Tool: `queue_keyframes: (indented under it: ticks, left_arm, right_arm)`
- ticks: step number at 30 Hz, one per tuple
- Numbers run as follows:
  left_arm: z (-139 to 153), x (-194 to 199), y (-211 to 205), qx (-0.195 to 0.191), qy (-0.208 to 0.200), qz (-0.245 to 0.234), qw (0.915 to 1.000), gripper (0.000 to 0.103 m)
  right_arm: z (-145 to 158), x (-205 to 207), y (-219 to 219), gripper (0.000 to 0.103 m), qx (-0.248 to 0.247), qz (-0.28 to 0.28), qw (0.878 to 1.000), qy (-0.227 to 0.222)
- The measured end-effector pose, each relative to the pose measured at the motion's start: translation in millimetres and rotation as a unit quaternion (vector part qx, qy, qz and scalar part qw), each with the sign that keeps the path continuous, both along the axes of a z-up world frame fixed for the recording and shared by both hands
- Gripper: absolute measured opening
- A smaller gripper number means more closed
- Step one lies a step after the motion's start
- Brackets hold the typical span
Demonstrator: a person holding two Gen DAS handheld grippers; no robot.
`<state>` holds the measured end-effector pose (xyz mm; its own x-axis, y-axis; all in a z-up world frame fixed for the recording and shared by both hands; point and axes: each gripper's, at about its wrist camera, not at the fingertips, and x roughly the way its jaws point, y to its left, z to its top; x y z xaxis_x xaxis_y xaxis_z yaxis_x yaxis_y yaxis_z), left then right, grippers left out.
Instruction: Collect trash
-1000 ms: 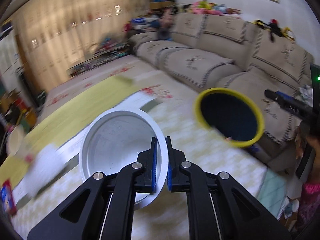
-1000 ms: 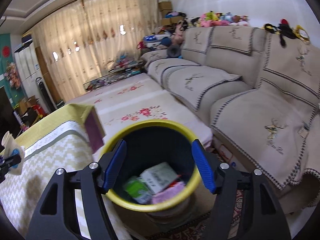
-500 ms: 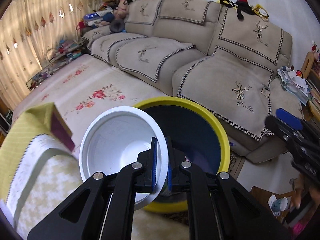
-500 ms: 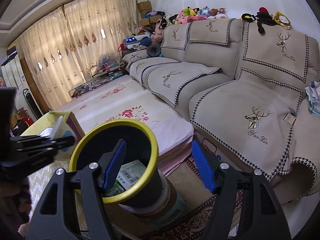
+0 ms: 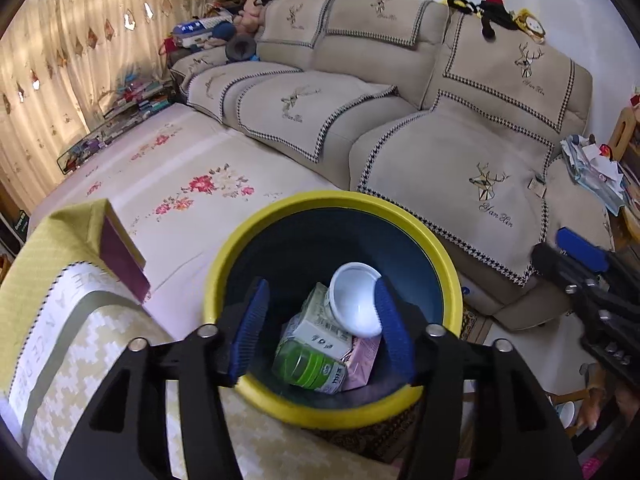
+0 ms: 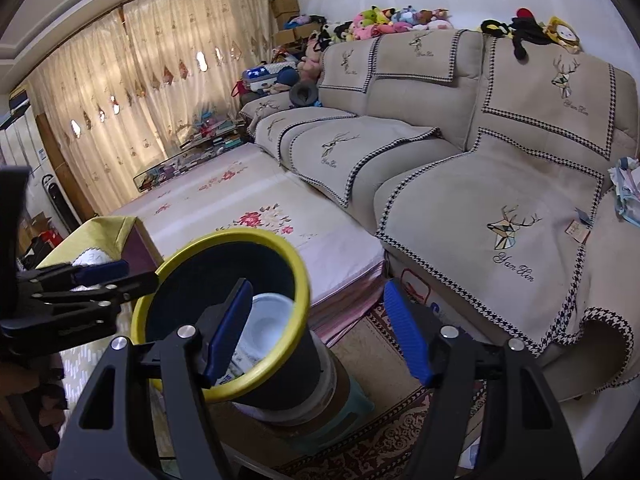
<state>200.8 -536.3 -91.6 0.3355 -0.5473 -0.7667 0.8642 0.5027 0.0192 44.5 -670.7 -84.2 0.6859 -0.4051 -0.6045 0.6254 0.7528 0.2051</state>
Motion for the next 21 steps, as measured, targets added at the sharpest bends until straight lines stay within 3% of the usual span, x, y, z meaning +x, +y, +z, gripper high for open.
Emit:
queue_keyframes:
  ticks: [8, 13, 17, 21]
  left_arm:
    - [27.0, -7.1, 75.0, -0.032, -0.014, 0.023, 0.9991, 0.068]
    - [42.3, -1.9, 156.7, -0.063, -0.018, 0.069, 0.9955, 0.073]
    - [51.9, 3.7, 239.2, -0.088, -0.037, 0.124, 0.9877, 0.076]
    - [56.1, 7.1, 332.3, -0.099, -0.067, 0.194, 0.9736, 0.078]
  right_arm:
    - [6.9, 19.1, 29.2, 0.067, -0.010, 0.031, 0.999, 0.006]
    - [14.0, 36.2, 54.2, 0.069, -0.025, 0.057, 0.998, 0.014]
    - [17.9, 54.4, 78.6, 0.070, -0.030, 0.084, 0.996, 0.021]
    - [22.9, 78.9, 110.2, 0.070, -0.027, 0.130, 0.991, 0.025]
